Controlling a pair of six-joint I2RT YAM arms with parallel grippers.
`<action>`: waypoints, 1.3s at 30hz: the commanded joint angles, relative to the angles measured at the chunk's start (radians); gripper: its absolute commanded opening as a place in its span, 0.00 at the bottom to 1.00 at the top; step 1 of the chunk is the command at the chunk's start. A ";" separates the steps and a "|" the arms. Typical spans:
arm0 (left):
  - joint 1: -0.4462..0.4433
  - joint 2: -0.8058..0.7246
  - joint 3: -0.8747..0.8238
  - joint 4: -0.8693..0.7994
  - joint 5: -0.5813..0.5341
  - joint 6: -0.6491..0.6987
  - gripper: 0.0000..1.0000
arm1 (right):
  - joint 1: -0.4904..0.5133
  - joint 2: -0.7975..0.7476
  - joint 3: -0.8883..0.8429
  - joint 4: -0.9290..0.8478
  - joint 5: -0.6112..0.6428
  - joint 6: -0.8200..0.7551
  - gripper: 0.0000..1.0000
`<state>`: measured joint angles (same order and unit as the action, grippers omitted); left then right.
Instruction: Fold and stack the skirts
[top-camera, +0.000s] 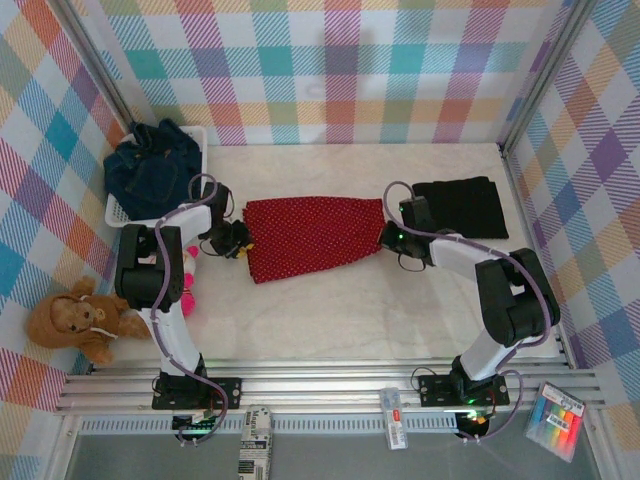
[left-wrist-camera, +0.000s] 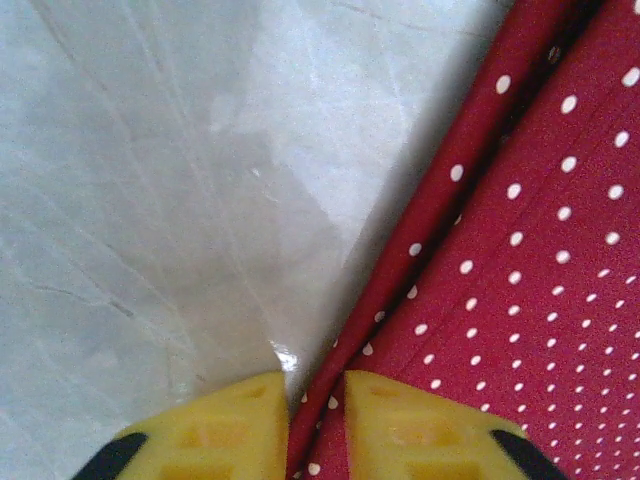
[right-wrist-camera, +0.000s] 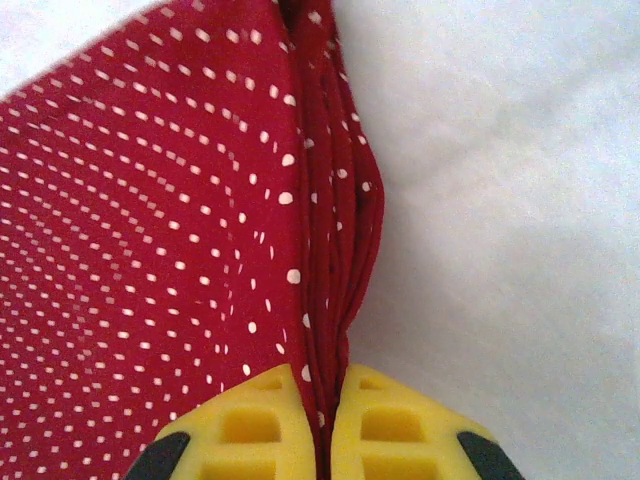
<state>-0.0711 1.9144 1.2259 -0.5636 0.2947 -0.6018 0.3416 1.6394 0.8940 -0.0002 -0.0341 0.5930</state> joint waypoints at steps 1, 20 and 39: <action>-0.018 0.074 -0.010 0.089 0.093 0.011 0.16 | 0.022 -0.022 0.072 0.017 -0.007 -0.104 0.00; -0.014 0.080 -0.011 0.091 0.110 0.011 0.08 | 0.424 0.517 0.742 -0.266 -0.304 -0.629 0.00; -0.002 0.087 -0.003 0.084 0.124 0.010 0.07 | 0.493 0.609 1.012 -0.519 -0.357 -0.745 0.00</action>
<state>-0.0601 1.9221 1.2274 -0.5713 0.3103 -0.6003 0.8188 2.2292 1.8519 -0.4629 -0.3408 -0.1280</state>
